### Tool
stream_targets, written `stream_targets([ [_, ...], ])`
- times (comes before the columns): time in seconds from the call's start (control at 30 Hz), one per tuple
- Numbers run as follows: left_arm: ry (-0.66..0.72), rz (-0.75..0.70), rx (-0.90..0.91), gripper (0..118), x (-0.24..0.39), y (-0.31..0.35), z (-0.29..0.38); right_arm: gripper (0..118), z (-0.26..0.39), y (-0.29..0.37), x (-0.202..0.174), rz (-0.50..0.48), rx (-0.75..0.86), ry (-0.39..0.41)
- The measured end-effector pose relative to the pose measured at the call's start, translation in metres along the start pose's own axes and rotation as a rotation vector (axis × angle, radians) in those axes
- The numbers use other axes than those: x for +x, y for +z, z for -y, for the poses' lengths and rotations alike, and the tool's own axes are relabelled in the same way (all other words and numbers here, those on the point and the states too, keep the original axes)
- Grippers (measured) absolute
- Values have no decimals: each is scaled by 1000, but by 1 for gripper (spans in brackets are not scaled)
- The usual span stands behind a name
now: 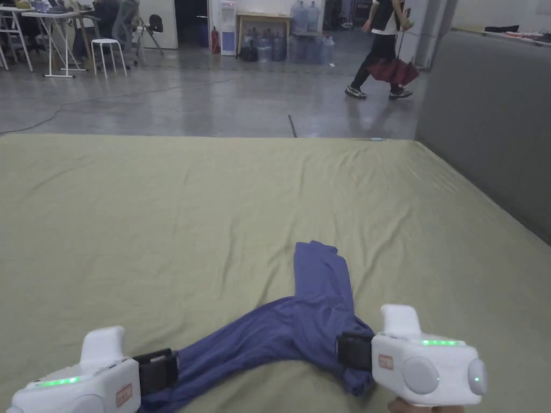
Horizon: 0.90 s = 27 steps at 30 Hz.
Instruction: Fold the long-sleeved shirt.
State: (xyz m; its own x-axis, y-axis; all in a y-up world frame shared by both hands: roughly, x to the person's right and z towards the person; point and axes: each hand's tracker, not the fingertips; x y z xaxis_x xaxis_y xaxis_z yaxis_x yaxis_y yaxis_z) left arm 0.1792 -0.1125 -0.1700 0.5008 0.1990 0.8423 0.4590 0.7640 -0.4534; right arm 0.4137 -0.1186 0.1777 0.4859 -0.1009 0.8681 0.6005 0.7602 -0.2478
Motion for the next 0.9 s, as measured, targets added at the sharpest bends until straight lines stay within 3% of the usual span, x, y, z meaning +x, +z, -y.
stream_targets([
  [0.1, -11, 11, 6, 117, 14, 10, -10, 113, -16, 23, 5, 26, 59, -7],
  [0.13, -14, 31, 36, 97, 17, 14, -12, 80, -23, 38, 7, 24, 93, -12],
  [0.17, -22, 35, 50, 50, 20, 16, -13, 26, -26, 42, 8, 42, 103, -7],
  [0.2, -30, 33, 34, 0, 11, 2, -16, 2, -27, 40, 9, 63, 90, -3],
  [0.23, -30, 39, 33, 0, 10, 1, -18, 2, -27, 43, 9, 90, 106, 2],
  [0.3, -37, 75, 7, 0, 7, -7, -18, 2, -27, 48, 5, 40, 81, 0],
  [0.43, -50, 79, -6, 0, 12, -26, -18, 2, -27, 41, 14, 32, 69, -17],
  [0.5, -59, 89, 6, 0, 40, -22, -21, 2, -29, 36, 16, 30, 59, -14],
  [0.53, -53, 104, -1, 19, 49, -27, -23, 2, -30, 33, 16, 24, 52, -16],
  [0.6, -54, 155, -63, 90, 68, -48, -34, 2, -31, 26, 17, 26, 44, -14],
  [0.63, -76, 177, -101, 102, 81, -59, -36, 2, -32, 23, 18, 27, 38, -8],
  [0.83, -254, 220, -209, 102, 169, -129, -12, 2, -41, -7, 25, 27, -13, 27],
  [0.9, -277, 242, -271, 100, 179, -179, -4, 2, -48, -18, 27, 29, -30, 39],
])
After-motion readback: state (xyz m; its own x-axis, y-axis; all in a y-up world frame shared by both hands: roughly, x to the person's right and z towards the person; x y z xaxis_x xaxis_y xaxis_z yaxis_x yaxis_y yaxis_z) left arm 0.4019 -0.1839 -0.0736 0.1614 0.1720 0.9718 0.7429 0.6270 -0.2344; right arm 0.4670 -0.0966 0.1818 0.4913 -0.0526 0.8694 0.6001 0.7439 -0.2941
